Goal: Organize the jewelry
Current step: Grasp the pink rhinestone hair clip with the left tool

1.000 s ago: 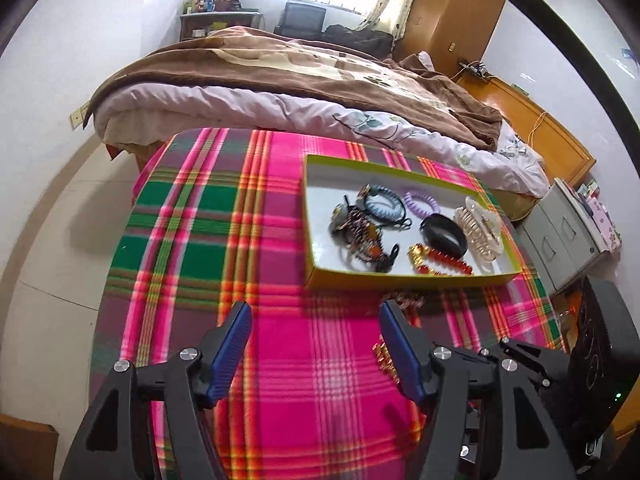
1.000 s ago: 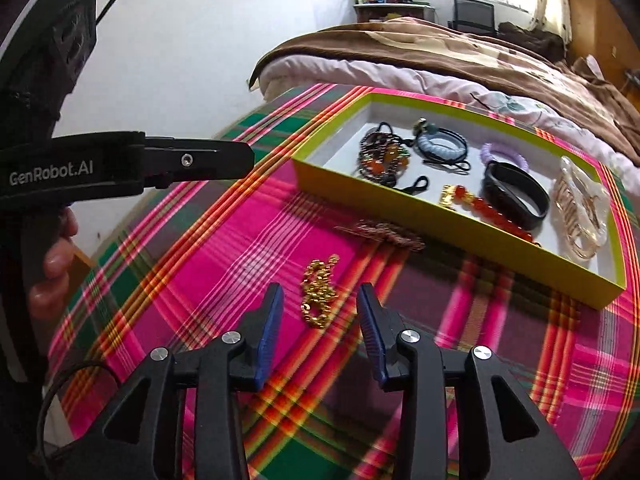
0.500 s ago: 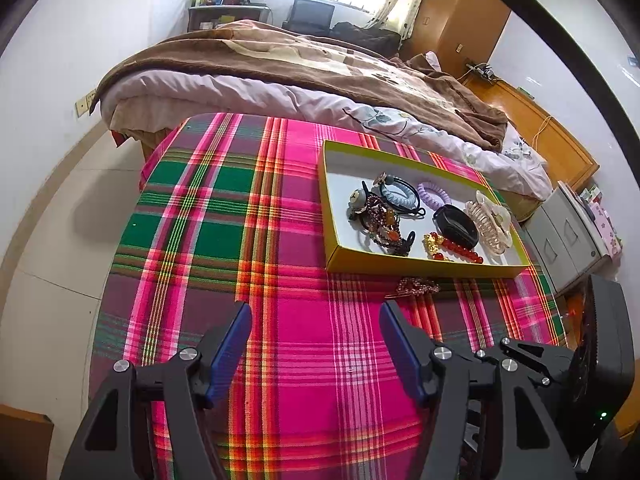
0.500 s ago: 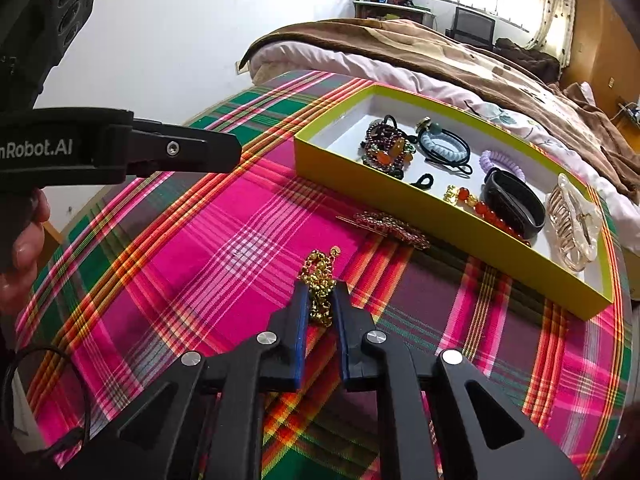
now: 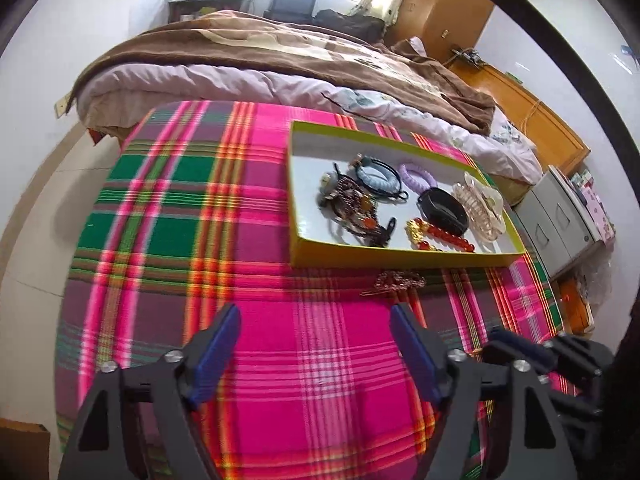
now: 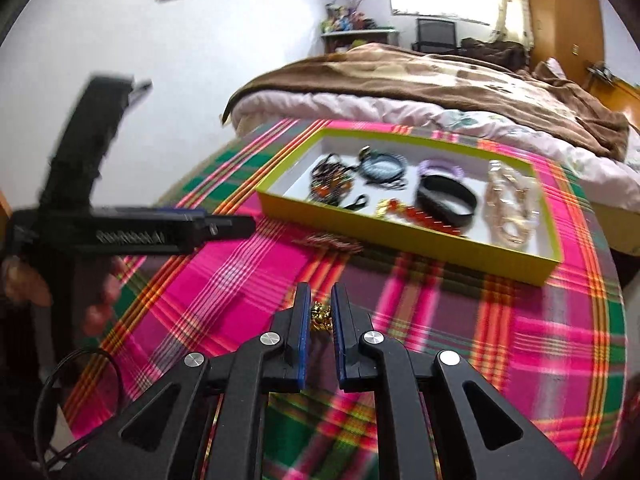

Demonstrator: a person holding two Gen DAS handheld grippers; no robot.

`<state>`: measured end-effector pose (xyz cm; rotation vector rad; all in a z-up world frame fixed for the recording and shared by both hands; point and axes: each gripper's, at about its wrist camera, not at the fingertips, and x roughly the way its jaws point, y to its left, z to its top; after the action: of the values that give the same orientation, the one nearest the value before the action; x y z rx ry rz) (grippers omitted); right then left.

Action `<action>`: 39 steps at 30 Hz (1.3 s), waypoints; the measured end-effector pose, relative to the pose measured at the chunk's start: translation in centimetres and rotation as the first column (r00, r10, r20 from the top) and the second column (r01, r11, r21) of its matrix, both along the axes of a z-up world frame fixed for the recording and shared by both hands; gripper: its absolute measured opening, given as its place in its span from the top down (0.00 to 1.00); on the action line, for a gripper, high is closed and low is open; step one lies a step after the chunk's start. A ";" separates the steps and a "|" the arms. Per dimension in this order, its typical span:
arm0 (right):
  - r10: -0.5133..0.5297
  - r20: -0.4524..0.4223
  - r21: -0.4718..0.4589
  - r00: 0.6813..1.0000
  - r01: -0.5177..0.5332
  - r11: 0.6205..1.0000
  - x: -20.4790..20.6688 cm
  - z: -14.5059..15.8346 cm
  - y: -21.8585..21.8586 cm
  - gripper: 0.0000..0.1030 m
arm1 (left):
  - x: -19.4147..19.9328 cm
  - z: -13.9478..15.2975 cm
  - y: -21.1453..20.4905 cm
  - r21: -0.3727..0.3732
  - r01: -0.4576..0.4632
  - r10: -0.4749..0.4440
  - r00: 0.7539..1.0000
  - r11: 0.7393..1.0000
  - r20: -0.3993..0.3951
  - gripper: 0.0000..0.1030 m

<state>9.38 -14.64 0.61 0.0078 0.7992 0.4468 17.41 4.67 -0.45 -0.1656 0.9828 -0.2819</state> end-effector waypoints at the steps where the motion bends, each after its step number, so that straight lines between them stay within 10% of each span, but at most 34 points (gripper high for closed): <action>1: -0.014 0.007 0.008 1.000 0.014 1.000 -0.2 0.3 -0.6 0.90 | 0.3 -0.3 -0.5 -0.007 0.014 -0.014 1.000 1.000 -0.001 0.25; 32: -0.132 0.003 0.077 0.991 0.132 0.988 -0.7 0.2 -6.5 0.90 | 1.7 -2.4 -9.4 0.155 0.180 -0.186 0.982 0.971 0.028 0.25; 39: -0.136 -0.001 0.083 0.991 0.136 0.987 -0.7 0.1 -6.9 0.90 | 1.8 -2.1 -9.5 0.187 0.133 -0.142 0.989 0.973 0.035 0.58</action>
<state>8.68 -21.53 0.72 0.1380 0.7699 0.3506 19.21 -4.84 -2.57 0.0784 0.9682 -0.3190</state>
